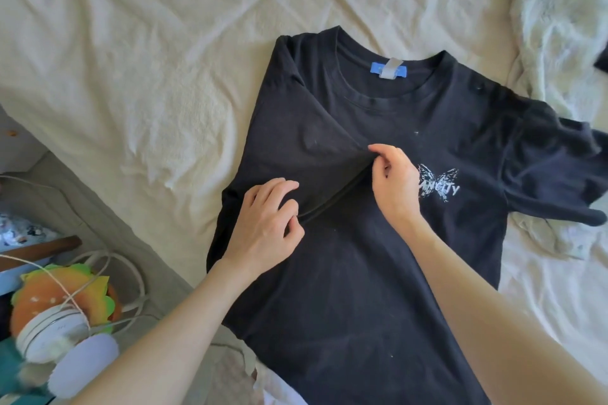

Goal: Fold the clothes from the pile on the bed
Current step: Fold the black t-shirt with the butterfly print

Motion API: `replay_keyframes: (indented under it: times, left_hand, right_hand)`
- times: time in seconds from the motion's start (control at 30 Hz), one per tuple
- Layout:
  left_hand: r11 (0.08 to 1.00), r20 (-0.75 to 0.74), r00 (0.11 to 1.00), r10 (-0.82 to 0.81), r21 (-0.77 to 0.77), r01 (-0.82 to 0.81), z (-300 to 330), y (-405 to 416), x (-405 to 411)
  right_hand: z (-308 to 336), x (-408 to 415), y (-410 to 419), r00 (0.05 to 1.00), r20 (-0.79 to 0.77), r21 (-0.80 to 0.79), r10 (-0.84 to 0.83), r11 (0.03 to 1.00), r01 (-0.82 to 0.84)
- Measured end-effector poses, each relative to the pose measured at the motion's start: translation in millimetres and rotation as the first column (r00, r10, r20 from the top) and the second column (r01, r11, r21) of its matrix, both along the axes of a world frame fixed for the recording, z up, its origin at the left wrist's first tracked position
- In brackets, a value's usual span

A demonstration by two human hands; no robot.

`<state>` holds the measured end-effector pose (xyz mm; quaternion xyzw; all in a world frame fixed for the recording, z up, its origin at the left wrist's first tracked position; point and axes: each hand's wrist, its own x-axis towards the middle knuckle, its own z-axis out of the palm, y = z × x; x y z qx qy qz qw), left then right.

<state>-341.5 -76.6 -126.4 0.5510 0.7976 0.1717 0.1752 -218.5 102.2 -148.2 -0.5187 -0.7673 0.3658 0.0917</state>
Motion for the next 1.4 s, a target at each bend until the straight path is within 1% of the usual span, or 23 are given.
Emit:
replay_keyframes:
  times: [0.1, 0.17, 0.2, 0.27, 0.33, 0.4, 0.47, 0.53, 0.6, 0.67, 0.7, 0.77, 0.8, 0.87, 0.93, 0.97, 1.03, 1.1, 1.17, 1.2, 1.23, 1.3, 1.4]
  left_hand:
    - [0.995, 0.048, 0.996, -0.081, -0.054, 0.083, 0, -4, -2]
    - [0.98, 0.078, 0.988, -0.134, -0.134, 0.144, 0, -8, -1]
    - [0.976, 0.09, 0.984, -0.151, -0.147, 0.163, 0, -9, -1]
    - [0.977, 0.085, 0.985, -0.15, -0.139, 0.161, -2, -7, 0]
    - [0.978, 0.02, 0.991, -0.134, -0.159, 0.135, -4, 2, 1]
    - [0.964, -0.059, 0.988, -0.142, -0.236, 0.124, -6, 15, -2]
    - [0.935, -0.107, 0.978, -0.176, -0.328, 0.133, -9, 29, -6]
    - [0.903, -0.135, 0.962, -0.238, -0.396, 0.168, -13, 42, -8]
    - [0.871, -0.149, 0.94, -0.308, -0.442, 0.216, -17, 55, -4]
    - [0.848, -0.148, 0.929, -0.339, -0.476, 0.234, -22, 64, 5]
    - [0.841, -0.142, 0.932, -0.333, -0.491, 0.226, -25, 67, 10]
    - [0.825, -0.137, 0.94, -0.314, -0.53, 0.198, -30, 70, 17]
    - [0.813, -0.141, 0.939, -0.314, -0.551, 0.19, -32, 70, 18]
    - [0.789, -0.14, 0.934, -0.329, -0.585, 0.19, -36, 71, 16]
    - [0.764, -0.123, 0.933, -0.337, -0.616, 0.195, -38, 73, 13]
    - [0.749, -0.116, 0.932, -0.344, -0.632, 0.197, -38, 74, 12]
    - [0.719, -0.106, 0.929, -0.355, -0.666, 0.199, -35, 77, 12]
    - [0.68, -0.078, 0.932, -0.354, -0.705, 0.2, -32, 81, 12]
    - [0.631, -0.039, 0.937, -0.348, -0.749, 0.203, -29, 86, 12]
    - [0.606, -0.02, 0.938, -0.345, -0.768, 0.206, -27, 88, 12]
    - [0.584, 0.0, 0.941, -0.338, -0.784, 0.21, -26, 91, 11]
    - [0.553, 0.037, 0.947, -0.318, -0.804, 0.218, -23, 96, 9]
    - [0.551, 0.077, 0.96, -0.27, -0.805, 0.22, -17, 100, 8]
  right_hand:
    - [3, 2, 0, 0.998, -0.032, 0.0, -0.053, 0.999, 0.053]
    - [7, 2, -5, 0.999, -0.041, 0.136, 0.005, 0.991, 0.001]
    - [9, 1, -9, 0.996, -0.043, 0.213, 0.079, 0.975, -0.068]
    - [6, 1, -20, 0.948, 0.042, 0.336, 0.317, 0.889, -0.312]
    - [-1, 6, -29, 0.836, 0.208, 0.289, 0.508, 0.785, -0.549]
    - [-7, 15, -30, 0.779, 0.325, 0.17, 0.537, 0.777, -0.606]
    - [-9, 28, -26, 0.81, 0.346, 0.169, 0.474, 0.818, -0.55]
    - [-4, 42, -19, 0.89, 0.296, 0.233, 0.347, 0.878, -0.419]
    - [3, 61, -9, 0.972, 0.199, 0.276, 0.125, 0.944, -0.178]
    - [12, 83, 5, 0.971, 0.082, 0.23, -0.223, 0.953, 0.199]
    - [16, 94, 13, 0.9, 0.033, 0.154, -0.434, 0.892, 0.425]
    - [22, 114, 32, 0.622, -0.001, -0.031, -0.783, 0.622, 0.783]
    - [24, 122, 41, 0.484, 0.011, -0.11, -0.875, 0.48, 0.87]
    - [29, 137, 59, 0.25, -0.001, -0.306, -0.968, 0.238, 0.922]
    - [35, 146, 76, 0.007, -0.022, -0.554, -1.0, 0.018, 0.833]
    - [38, 150, 83, -0.094, -0.024, -0.646, -0.995, -0.057, 0.761]
    - [43, 156, 96, -0.194, -0.016, -0.76, -0.981, -0.114, 0.64]
    - [49, 155, 104, -0.22, 0.016, -0.763, -0.975, -0.154, 0.628]
    - [53, 151, 108, -0.269, 0.016, -0.707, -0.963, -0.201, 0.678]
    - [53, 149, 108, -0.282, -0.021, -0.652, -0.959, -0.201, 0.731]
    - [53, 148, 107, -0.254, -0.066, -0.575, -0.965, -0.171, 0.8]
    - [53, 142, 101, -0.058, -0.137, -0.323, -0.989, -0.011, 0.946]
    - [56, 127, 82, 0.265, -0.207, -0.051, -0.942, 0.281, 0.958]
